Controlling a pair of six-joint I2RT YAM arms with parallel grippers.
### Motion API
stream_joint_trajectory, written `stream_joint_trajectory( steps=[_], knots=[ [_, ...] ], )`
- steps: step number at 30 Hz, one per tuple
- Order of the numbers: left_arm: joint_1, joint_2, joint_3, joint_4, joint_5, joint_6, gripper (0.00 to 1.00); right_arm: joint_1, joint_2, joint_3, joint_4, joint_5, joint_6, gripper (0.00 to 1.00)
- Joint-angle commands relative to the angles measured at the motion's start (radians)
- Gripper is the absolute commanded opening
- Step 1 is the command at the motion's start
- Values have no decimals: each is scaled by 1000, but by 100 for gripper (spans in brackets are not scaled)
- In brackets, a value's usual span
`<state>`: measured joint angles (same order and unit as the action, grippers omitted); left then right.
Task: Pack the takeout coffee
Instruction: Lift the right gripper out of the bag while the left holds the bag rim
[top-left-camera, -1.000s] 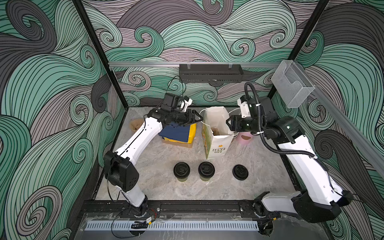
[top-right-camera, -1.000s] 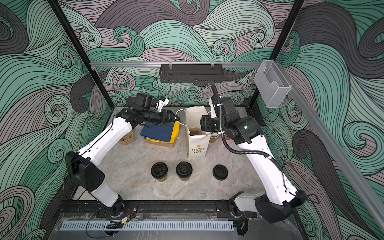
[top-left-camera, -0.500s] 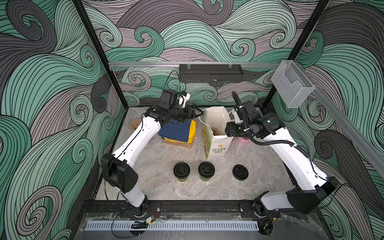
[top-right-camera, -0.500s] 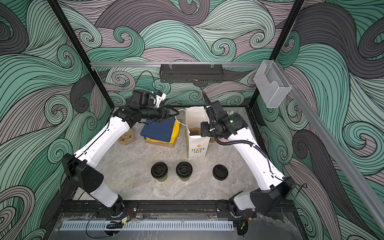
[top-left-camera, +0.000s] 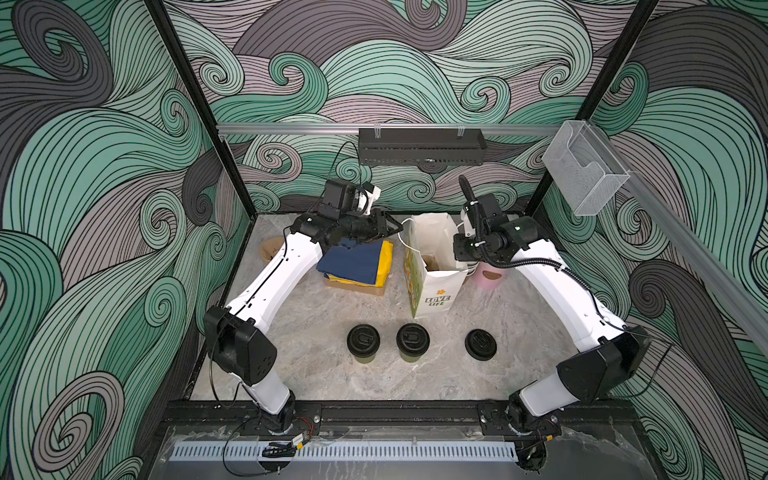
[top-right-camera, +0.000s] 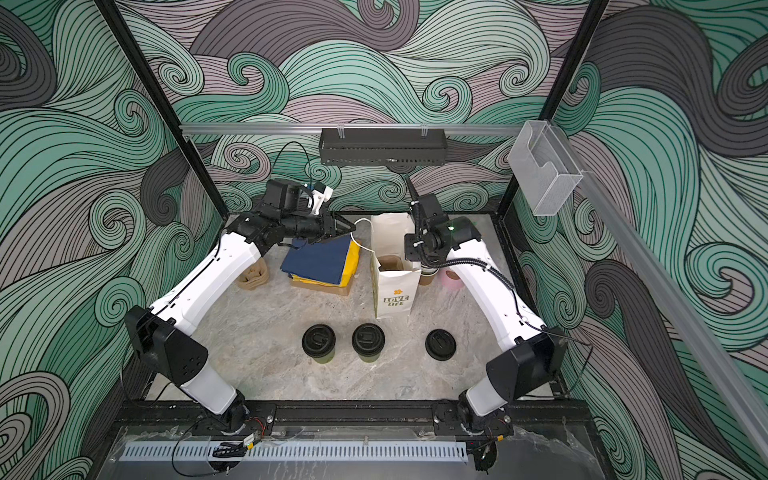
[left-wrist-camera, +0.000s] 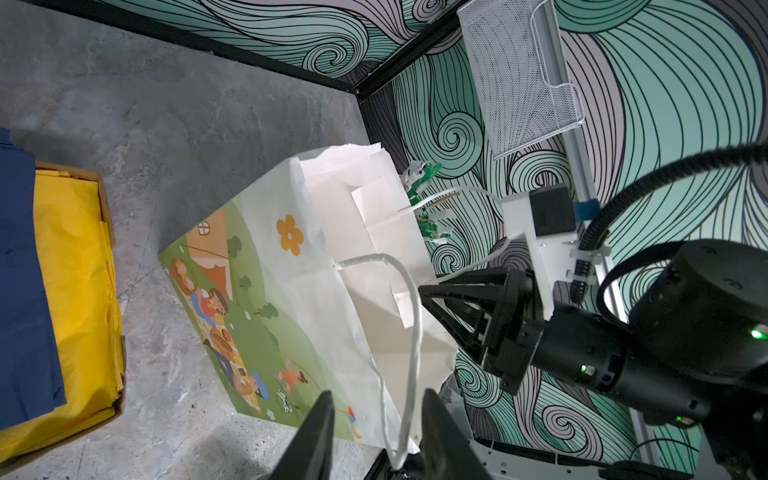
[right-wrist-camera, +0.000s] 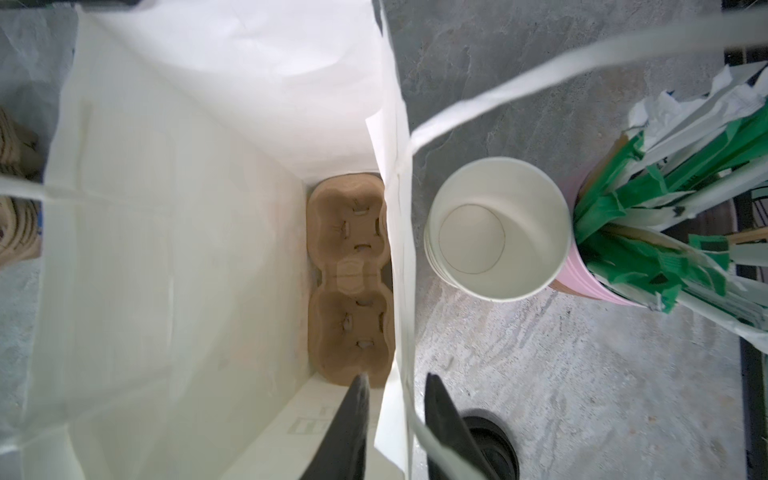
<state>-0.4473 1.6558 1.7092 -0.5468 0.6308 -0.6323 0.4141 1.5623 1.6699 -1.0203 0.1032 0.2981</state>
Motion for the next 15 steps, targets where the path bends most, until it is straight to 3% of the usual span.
stream_joint_trajectory(
  steps=[1,8,15],
  knots=[
    [-6,30,49,26,44,8,32,-14,15,22,45,-29,-38,18],
    [-5,38,63,31,44,5,17,-29,48,29,99,-131,-47,1],
    [-5,31,57,30,32,-1,6,-31,93,71,114,-203,-54,0]
  ],
)
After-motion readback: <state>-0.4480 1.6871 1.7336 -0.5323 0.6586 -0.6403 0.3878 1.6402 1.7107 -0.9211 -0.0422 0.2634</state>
